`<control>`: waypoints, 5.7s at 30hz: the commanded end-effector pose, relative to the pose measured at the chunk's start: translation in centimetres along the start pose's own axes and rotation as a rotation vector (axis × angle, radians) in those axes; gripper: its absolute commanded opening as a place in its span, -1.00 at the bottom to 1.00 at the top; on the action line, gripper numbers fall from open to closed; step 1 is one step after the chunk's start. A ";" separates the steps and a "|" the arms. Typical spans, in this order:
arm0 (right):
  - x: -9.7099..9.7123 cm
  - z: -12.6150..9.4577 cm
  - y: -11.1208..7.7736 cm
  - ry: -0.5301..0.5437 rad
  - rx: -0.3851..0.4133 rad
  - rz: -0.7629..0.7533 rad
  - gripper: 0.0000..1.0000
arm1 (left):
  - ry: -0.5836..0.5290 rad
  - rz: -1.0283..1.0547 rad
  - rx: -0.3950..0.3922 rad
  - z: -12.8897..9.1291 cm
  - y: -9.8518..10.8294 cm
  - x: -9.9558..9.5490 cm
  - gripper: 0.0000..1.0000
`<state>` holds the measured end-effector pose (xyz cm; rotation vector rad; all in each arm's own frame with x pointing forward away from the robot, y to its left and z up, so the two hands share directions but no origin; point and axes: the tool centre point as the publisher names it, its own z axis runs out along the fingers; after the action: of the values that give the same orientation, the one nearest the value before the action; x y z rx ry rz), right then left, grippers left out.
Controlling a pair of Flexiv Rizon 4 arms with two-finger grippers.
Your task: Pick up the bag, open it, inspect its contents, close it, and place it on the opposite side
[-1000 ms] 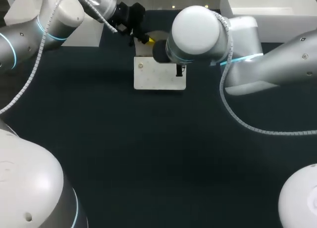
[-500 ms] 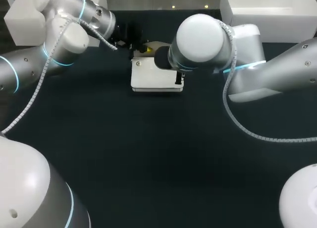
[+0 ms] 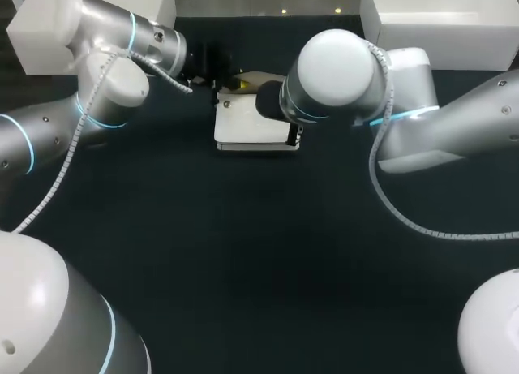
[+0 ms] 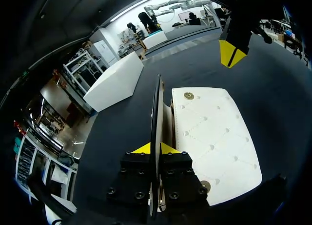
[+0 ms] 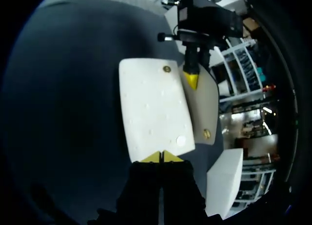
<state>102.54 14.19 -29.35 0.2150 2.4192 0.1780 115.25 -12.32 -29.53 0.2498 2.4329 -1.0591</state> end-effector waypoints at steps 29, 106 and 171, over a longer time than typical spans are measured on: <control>4.7 1.2 0.7 -0.099 -0.072 -0.062 0.35 | 0.028 0.123 0.009 3.1 2.2 -0.2 -1.00; 4.6 6.4 1.3 -0.103 0.004 -0.091 -1.00 | 0.023 0.190 0.002 1.6 1.7 3.7 -1.00; 5.6 6.5 1.0 -0.161 -0.015 -0.109 -1.00 | 0.075 0.120 0.046 2.6 1.8 3.5 -1.00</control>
<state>102.68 16.76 -37.36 0.0887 2.2651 0.1206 114.27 -13.14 -33.80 0.4524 2.4520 -1.0637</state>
